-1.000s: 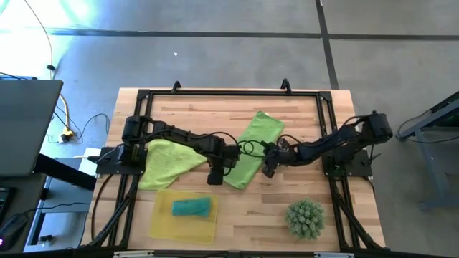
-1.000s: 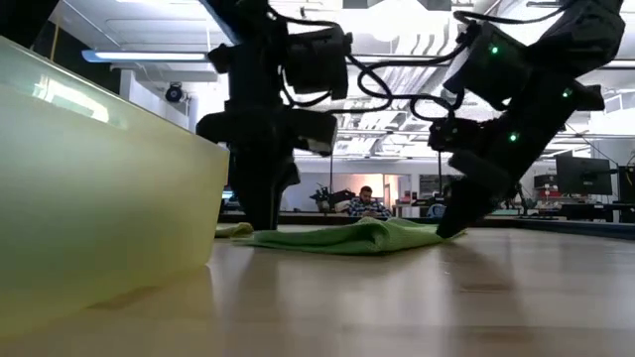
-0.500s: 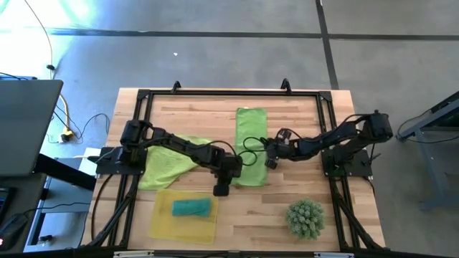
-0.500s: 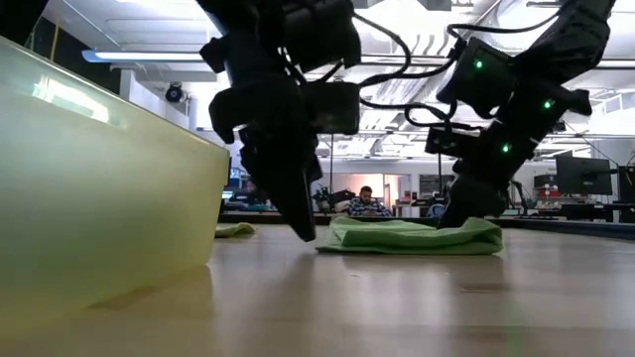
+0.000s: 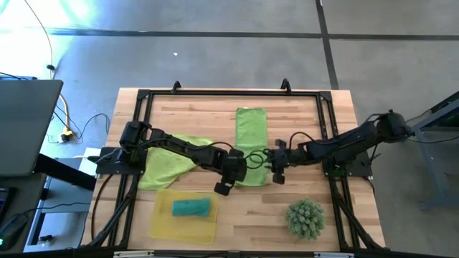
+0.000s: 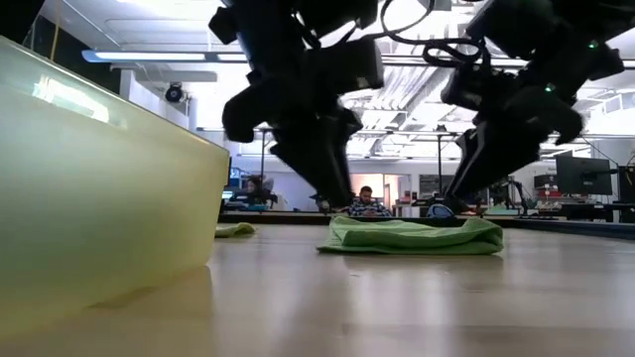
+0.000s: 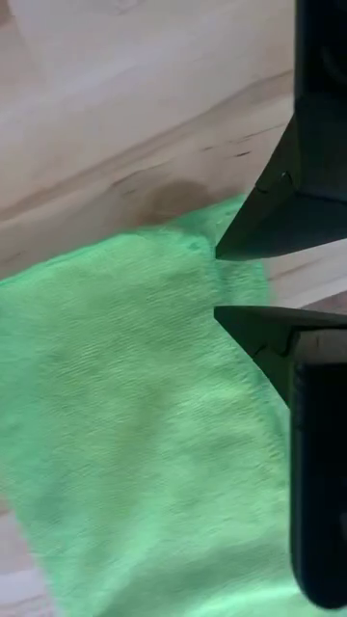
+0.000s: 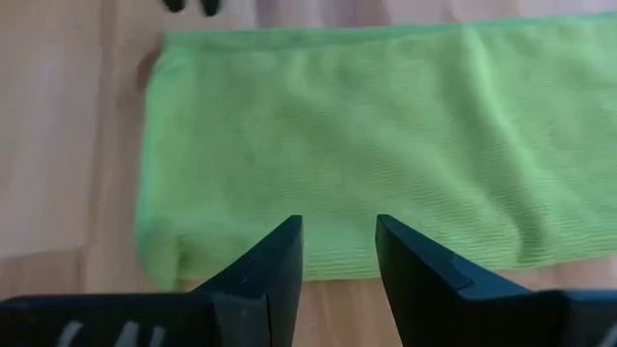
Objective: Roll microfiber towels into tight, uniform cylinder then place into a basket
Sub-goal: Roll the green microfiber towel
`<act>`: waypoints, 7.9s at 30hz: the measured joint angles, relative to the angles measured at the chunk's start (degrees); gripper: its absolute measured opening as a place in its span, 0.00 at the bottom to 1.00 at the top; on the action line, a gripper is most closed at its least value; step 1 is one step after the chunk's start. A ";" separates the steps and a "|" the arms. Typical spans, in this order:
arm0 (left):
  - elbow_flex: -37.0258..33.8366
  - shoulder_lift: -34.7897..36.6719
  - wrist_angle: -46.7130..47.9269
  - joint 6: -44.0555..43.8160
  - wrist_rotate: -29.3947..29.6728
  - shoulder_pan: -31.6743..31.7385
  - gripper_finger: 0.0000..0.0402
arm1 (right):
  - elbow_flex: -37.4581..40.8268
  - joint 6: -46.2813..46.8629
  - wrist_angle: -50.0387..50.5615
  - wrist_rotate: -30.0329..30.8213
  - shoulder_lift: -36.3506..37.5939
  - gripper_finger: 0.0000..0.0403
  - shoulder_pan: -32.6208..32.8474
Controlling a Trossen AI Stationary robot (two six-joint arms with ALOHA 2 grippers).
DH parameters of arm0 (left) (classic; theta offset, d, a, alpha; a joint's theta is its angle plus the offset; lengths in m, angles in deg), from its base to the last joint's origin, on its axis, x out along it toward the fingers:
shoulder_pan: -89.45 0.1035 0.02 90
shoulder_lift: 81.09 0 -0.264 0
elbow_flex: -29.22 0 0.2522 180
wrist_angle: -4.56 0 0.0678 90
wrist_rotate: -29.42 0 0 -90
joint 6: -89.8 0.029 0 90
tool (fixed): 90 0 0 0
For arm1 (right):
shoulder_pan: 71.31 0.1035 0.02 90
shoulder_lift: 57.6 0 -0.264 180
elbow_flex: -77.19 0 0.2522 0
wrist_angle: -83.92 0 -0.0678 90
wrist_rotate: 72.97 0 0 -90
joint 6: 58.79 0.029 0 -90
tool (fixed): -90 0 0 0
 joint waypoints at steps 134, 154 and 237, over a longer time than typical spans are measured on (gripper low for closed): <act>0.58 -8.02 -11.14 -20.63 3.02 0.94 0.19 | -5.65 9.15 1.01 -6.91 -11.09 0.21 13.31; 0.69 -7.96 -9.73 -25.06 -1.71 0.98 0.19 | -3.80 12.81 2.62 -19.64 -11.05 0.21 13.81; 0.51 -6.92 -12.73 28.34 5.71 -8.87 0.44 | -11.56 -13.55 21.39 3.67 -10.54 0.39 23.25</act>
